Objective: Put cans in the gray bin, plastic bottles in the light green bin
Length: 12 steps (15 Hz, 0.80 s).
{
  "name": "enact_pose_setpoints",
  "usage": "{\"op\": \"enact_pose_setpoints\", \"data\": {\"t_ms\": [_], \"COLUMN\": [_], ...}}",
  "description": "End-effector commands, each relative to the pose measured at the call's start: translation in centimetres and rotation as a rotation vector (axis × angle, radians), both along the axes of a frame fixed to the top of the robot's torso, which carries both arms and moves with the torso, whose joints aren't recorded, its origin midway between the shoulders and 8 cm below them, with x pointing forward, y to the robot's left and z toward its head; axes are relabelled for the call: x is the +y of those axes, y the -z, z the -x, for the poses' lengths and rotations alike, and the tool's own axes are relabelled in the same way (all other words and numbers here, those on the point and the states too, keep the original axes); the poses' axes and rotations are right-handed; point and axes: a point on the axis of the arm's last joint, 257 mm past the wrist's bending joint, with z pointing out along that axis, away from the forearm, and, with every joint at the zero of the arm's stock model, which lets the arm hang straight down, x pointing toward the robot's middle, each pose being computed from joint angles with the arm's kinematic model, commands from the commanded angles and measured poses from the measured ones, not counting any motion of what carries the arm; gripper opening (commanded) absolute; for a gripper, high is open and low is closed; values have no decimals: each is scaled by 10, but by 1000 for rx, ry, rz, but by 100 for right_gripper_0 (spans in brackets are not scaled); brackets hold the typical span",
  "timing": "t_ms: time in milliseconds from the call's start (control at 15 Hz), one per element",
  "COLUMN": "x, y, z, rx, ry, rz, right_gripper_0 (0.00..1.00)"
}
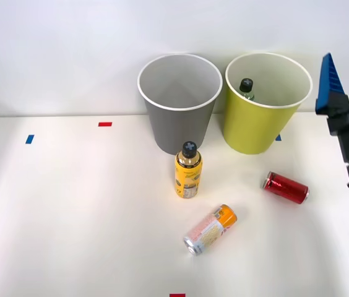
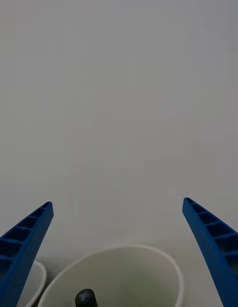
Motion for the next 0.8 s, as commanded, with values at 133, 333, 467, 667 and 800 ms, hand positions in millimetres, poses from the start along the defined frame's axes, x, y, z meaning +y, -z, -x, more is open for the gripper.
{"op": "enact_pose_setpoints", "data": {"t_ms": [133, 333, 467, 667, 800], "x": [-18, -30, -38, -51, -58], "y": [23, 56, 72, 88, 98], "z": [34, 44, 52, 61, 66], "rx": [74, 153, 194, 233, 252], "ry": [17, 63, 98, 149, 185], "rz": [12, 22, 42, 52, 33], "right_gripper_0": [90, 90, 91, 90, 90]}}
